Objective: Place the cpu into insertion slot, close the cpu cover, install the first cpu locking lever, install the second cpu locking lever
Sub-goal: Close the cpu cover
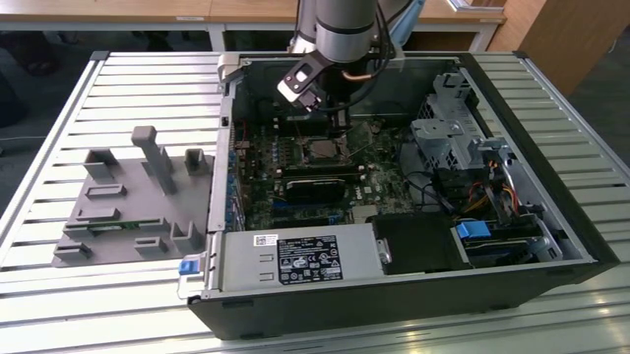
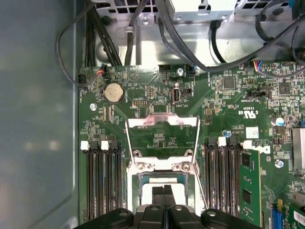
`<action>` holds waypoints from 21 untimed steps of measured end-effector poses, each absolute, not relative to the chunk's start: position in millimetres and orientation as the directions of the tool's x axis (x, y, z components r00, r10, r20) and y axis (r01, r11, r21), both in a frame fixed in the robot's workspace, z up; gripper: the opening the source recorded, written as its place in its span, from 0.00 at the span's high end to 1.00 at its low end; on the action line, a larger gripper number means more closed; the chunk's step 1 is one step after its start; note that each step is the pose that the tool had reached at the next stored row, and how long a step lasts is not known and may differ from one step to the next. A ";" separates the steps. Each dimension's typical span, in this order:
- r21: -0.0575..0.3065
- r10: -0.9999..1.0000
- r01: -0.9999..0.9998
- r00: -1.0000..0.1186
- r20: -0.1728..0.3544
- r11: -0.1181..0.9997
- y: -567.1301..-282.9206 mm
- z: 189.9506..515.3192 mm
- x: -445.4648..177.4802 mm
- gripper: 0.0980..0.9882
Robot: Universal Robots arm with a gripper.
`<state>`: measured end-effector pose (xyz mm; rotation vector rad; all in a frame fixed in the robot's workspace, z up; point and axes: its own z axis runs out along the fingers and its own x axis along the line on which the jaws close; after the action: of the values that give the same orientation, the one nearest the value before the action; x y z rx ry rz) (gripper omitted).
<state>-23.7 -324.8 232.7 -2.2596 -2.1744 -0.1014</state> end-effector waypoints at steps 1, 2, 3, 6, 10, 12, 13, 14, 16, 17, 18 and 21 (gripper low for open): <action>0.041 0.998 0.998 0.037 0.049 -0.039 -324.8 232.8 -23.1 0.99; 0.041 0.998 0.998 0.037 0.049 -0.039 -324.8 233.1 -22.7 0.99; 0.040 0.998 0.998 0.037 0.049 -0.039 -324.8 233.7 -22.6 0.99; 0.037 0.998 0.999 0.038 0.050 -0.040 -325.0 236.5 -22.4 0.99; 0.033 0.998 0.999 0.038 0.054 -0.040 -325.2 240.3 -22.3 0.99; 0.033 0.998 0.999 0.038 0.054 -0.040 -325.2 245.2 -22.2 0.99; 0.033 0.998 0.999 0.038 0.054 -0.040 -325.2 248.3 -22.2 0.99; 0.033 0.998 0.999 0.038 0.054 -0.040 -325.2 251.2 -22.2 0.99; 0.033 0.998 0.999 0.038 0.054 -0.040 -325.2 256.7 -22.2 0.99; 0.033 0.998 0.999 0.038 0.054 -0.040 -325.3 257.7 -22.2 0.99; 0.033 0.998 0.999 0.038 0.055 -0.040 -325.4 257.6 -22.2 0.99; 0.033 0.998 0.999 0.038 0.054 -0.040 -326.7 257.7 -22.2 0.99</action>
<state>-22.2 -326.7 257.7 -2.2528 -2.1672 -0.0968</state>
